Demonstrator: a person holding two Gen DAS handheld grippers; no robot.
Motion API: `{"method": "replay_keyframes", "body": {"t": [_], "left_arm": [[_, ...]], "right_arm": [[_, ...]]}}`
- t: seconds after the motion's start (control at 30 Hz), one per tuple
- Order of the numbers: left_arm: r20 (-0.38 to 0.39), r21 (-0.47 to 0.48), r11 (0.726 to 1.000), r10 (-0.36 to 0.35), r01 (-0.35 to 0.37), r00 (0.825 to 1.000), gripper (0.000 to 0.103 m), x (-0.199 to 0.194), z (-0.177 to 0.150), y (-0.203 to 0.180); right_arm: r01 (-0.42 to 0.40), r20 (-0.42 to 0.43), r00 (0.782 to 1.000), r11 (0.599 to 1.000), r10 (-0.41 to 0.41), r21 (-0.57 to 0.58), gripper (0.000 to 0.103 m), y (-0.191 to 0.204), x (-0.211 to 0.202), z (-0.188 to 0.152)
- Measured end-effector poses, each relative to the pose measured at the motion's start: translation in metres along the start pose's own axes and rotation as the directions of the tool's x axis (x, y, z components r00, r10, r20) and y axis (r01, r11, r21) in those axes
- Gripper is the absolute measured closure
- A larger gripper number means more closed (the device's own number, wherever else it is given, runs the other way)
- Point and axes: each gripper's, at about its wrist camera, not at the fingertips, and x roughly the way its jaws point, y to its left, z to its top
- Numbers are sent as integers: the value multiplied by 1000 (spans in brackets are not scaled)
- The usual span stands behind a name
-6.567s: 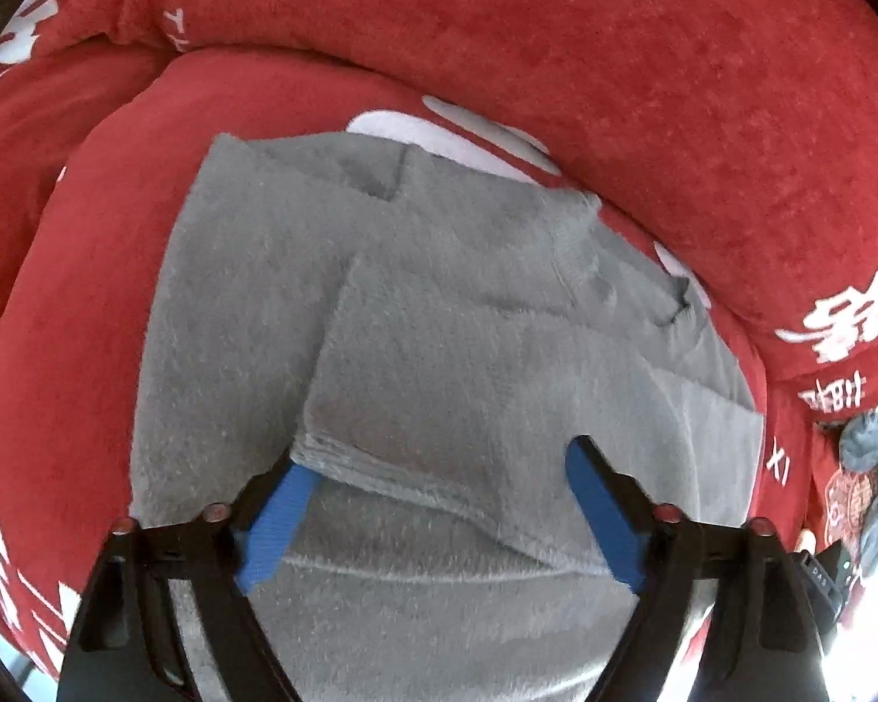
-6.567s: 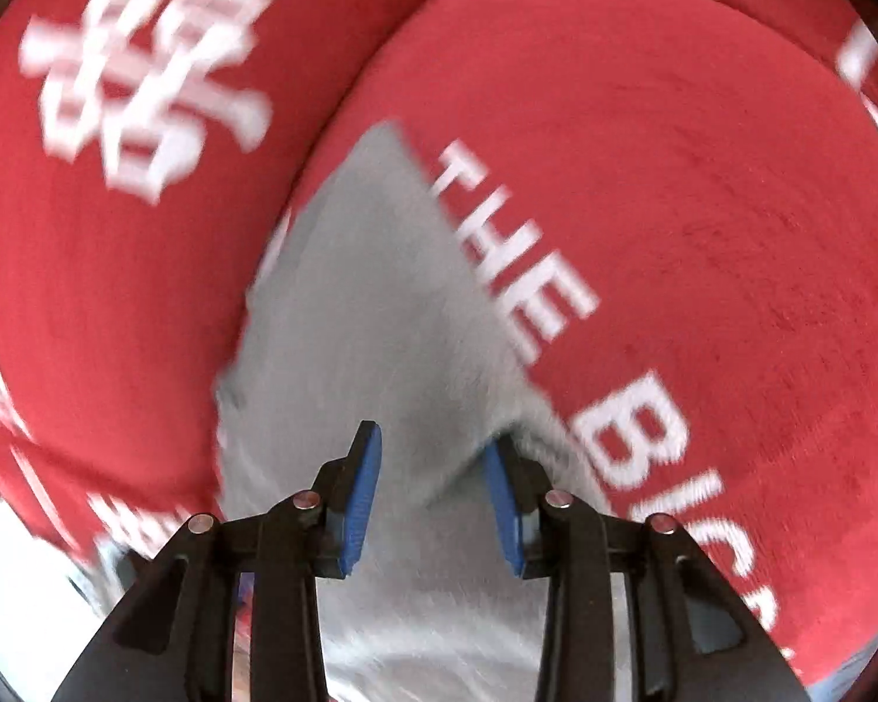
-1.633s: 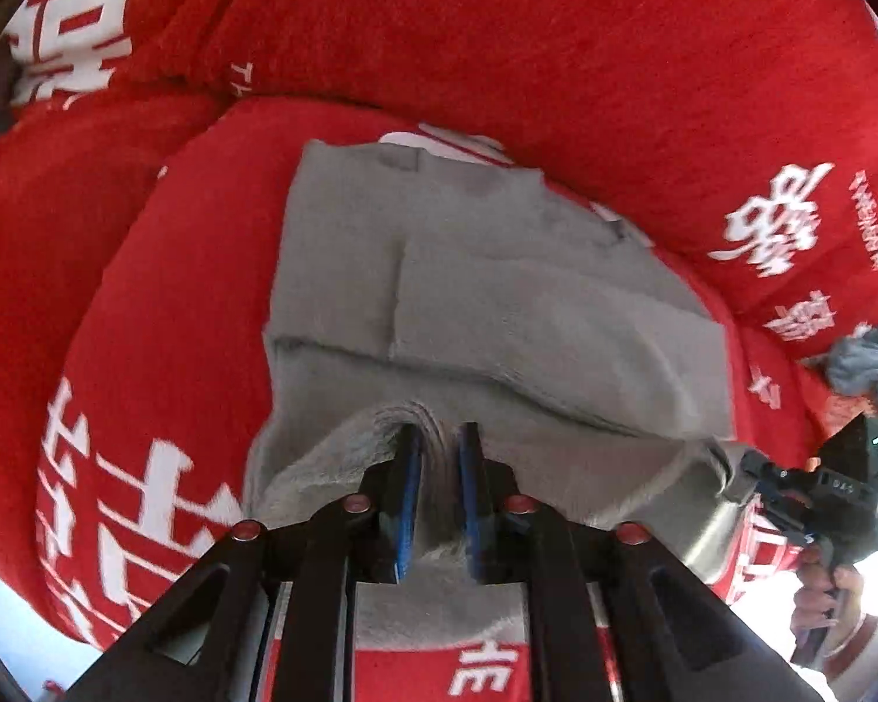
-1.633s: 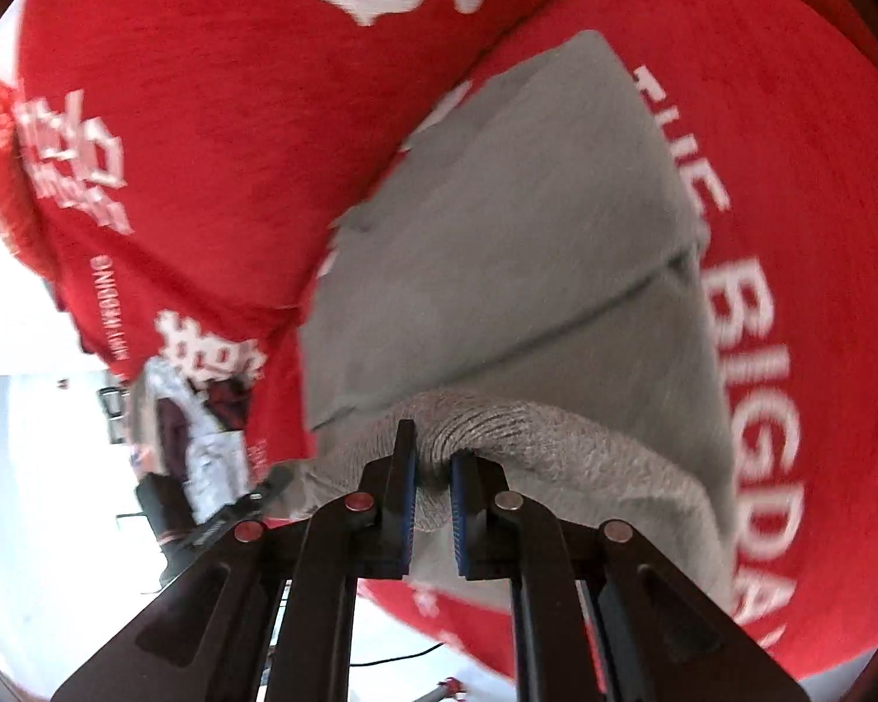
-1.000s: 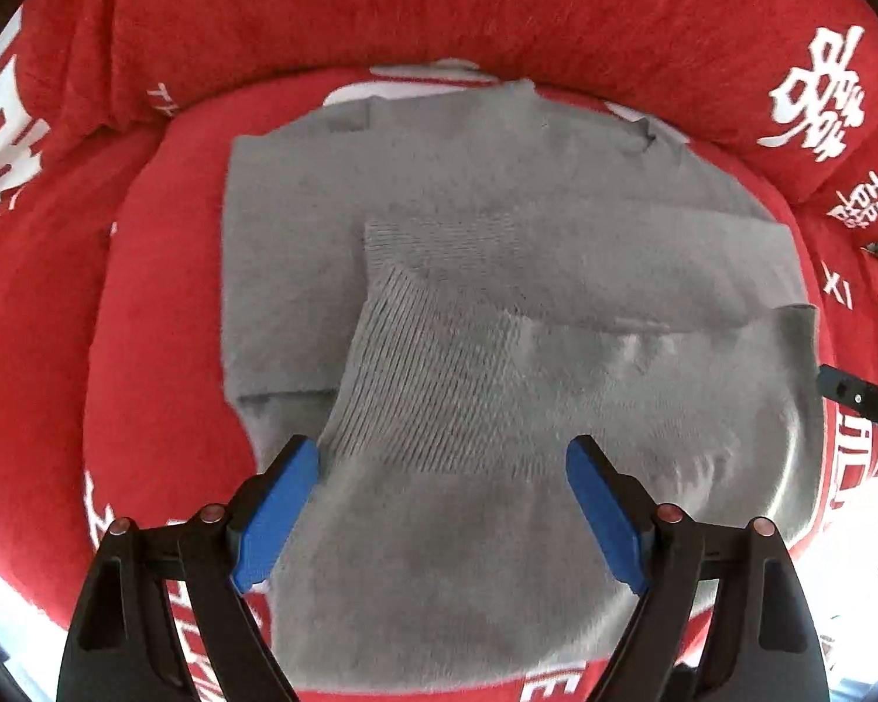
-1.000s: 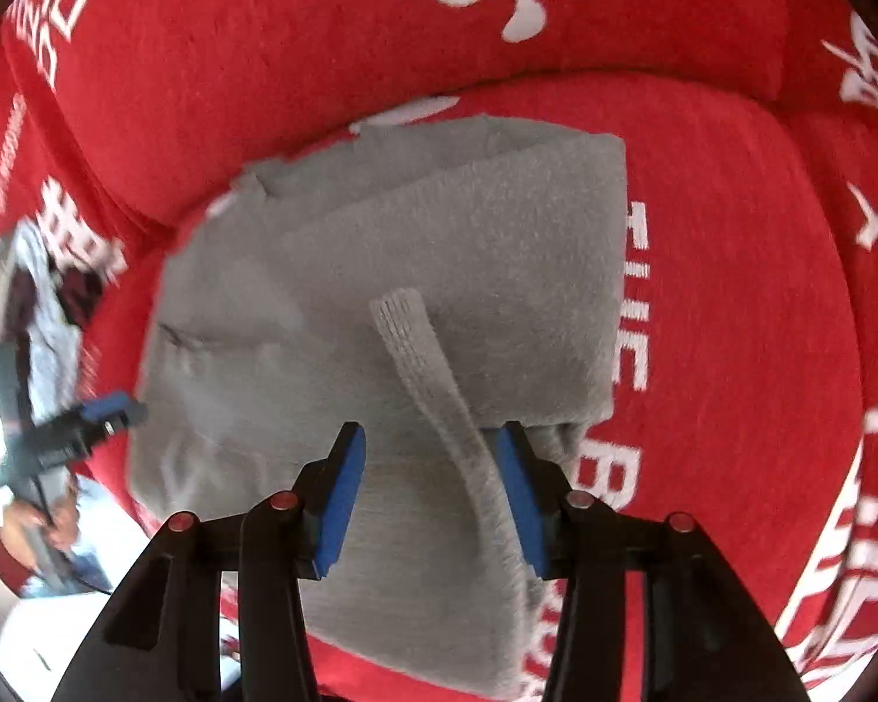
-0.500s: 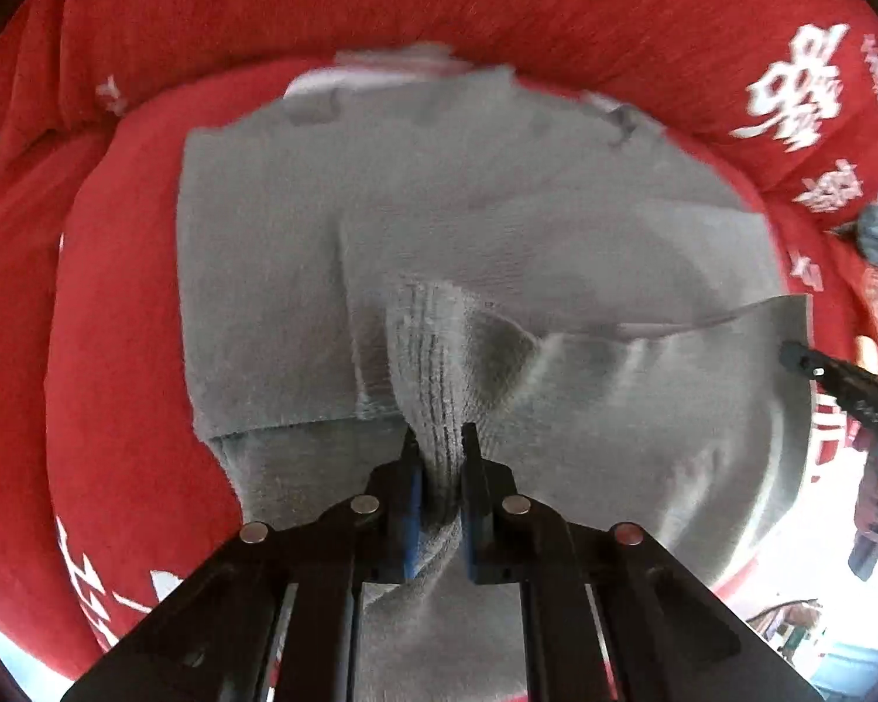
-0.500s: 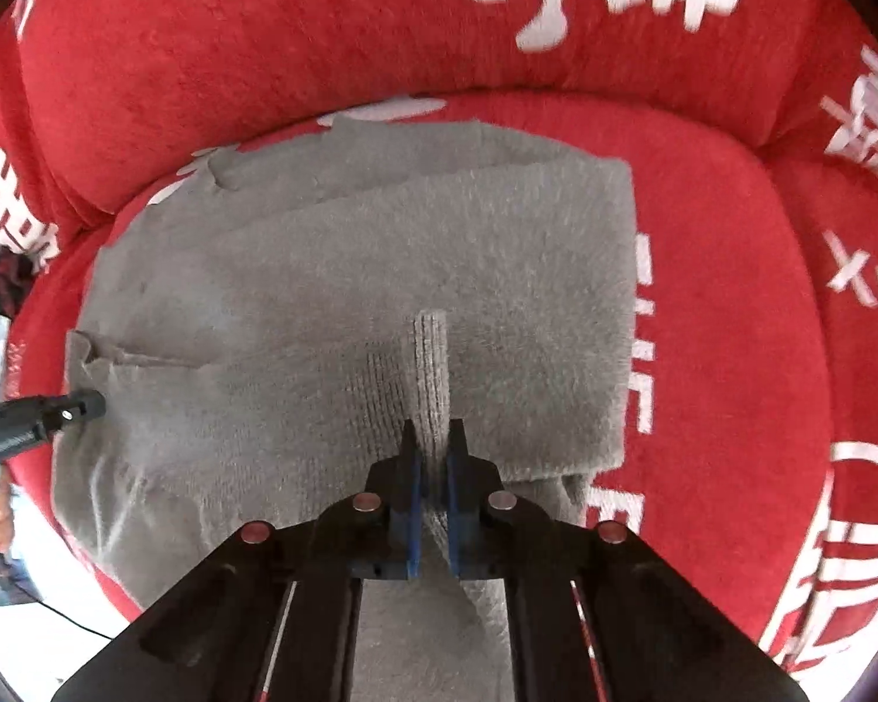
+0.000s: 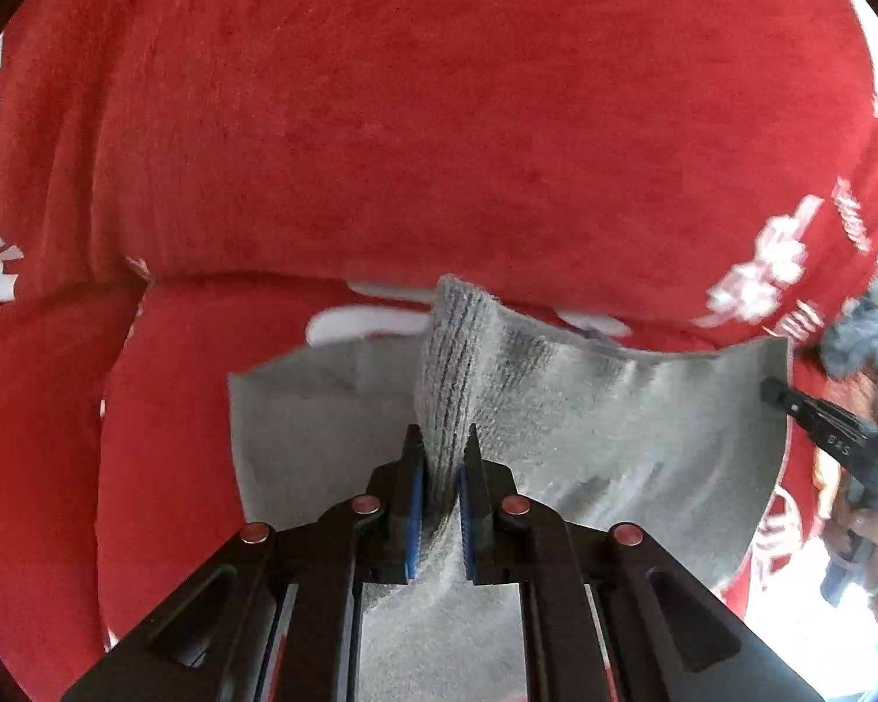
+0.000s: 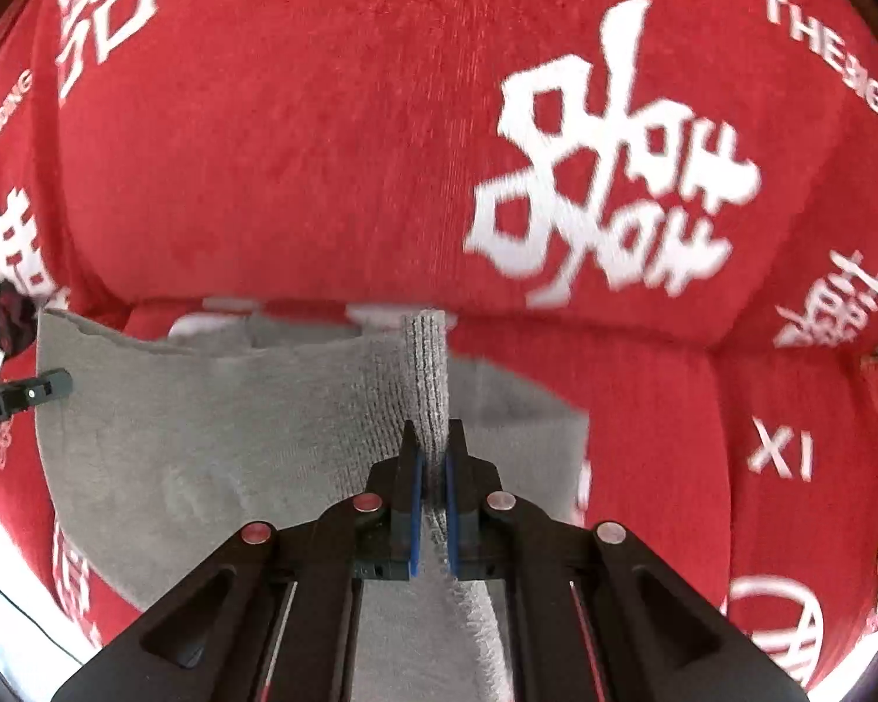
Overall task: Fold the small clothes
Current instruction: 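Lay the folded hem down on the sweater and open both grippers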
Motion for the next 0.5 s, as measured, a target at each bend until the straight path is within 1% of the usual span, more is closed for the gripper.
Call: {"method": "replay_keyframes", "body": {"t": [0.13, 0.23, 0.3, 0.37, 0.43, 0.47, 0.5], "left_arm": [[-30, -22, 995, 94, -94, 995, 92, 47, 9, 15], [-63, -46, 989, 139, -142, 988, 92, 75, 11, 27], [-73, -43, 984, 172, -176, 982, 92, 85, 11, 32], [-70, -31, 972, 230, -233, 971, 91, 87, 10, 35], [-80, -43, 972, 228, -232, 970, 91, 85, 9, 38], [-83, -45, 969, 239, -243, 968, 91, 82, 10, 39], [-86, -38, 964, 258, -262, 962, 91, 78, 10, 40]], "right_arm": [[24, -54, 998, 1000, -25, -10, 97, 1, 55, 13], [44, -102, 994, 999, -43, 5, 97, -1, 92, 10], [54, -134, 990, 998, -47, 42, 96, -7, 111, 5], [48, -157, 987, 995, -35, 82, 96, -15, 122, 0], [43, -147, 989, 992, -26, 115, 97, -20, 121, 1], [50, -154, 988, 992, -31, 117, 90, -21, 119, 2], [77, -165, 985, 991, -59, 111, 77, -22, 116, 3]]}}
